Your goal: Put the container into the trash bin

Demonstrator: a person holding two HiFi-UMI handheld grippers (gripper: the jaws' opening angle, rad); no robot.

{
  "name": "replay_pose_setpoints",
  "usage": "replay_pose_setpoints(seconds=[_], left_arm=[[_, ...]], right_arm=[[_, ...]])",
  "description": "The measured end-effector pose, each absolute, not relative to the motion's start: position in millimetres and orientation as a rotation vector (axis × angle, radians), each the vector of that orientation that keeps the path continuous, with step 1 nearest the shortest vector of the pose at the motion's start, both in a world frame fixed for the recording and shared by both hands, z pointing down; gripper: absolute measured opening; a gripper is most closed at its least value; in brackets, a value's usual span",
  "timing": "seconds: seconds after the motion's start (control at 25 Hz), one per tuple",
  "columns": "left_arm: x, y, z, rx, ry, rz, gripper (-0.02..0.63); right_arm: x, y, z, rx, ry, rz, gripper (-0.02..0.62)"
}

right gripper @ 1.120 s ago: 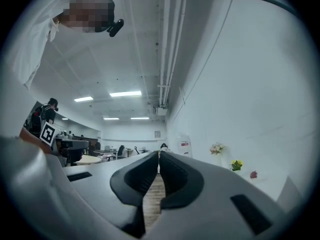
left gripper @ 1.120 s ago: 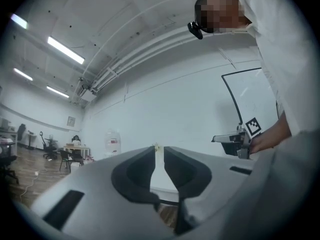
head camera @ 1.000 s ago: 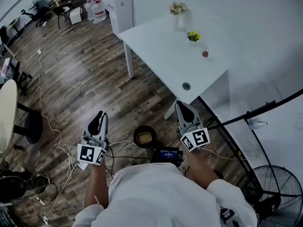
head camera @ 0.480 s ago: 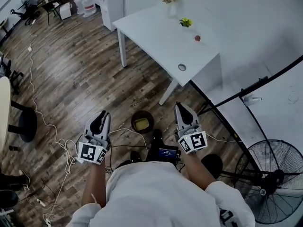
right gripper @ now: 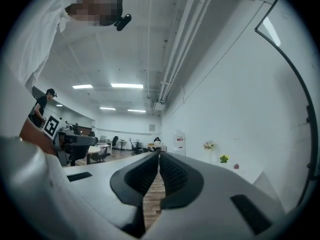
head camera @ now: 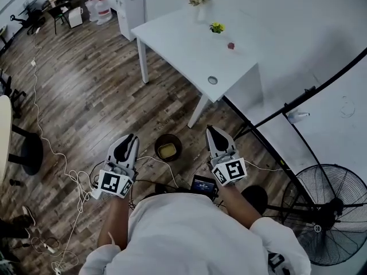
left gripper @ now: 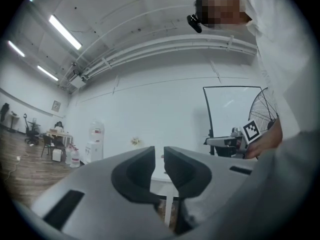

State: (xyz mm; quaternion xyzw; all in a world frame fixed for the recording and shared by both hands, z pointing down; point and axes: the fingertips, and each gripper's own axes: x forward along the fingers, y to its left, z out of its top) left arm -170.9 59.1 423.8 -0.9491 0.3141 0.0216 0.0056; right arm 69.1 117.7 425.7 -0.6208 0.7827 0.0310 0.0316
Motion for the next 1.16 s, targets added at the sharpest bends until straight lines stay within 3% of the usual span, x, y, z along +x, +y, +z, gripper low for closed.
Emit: replay_pose_setpoints(seconds=[1.16], left_arm=[[-74.5, 136.4, 434.3, -3.018, 0.906, -0.043, 0.061]], right_arm=[[154.0, 191.7, 454.4, -1.924, 2.386, -0.003, 0.035]])
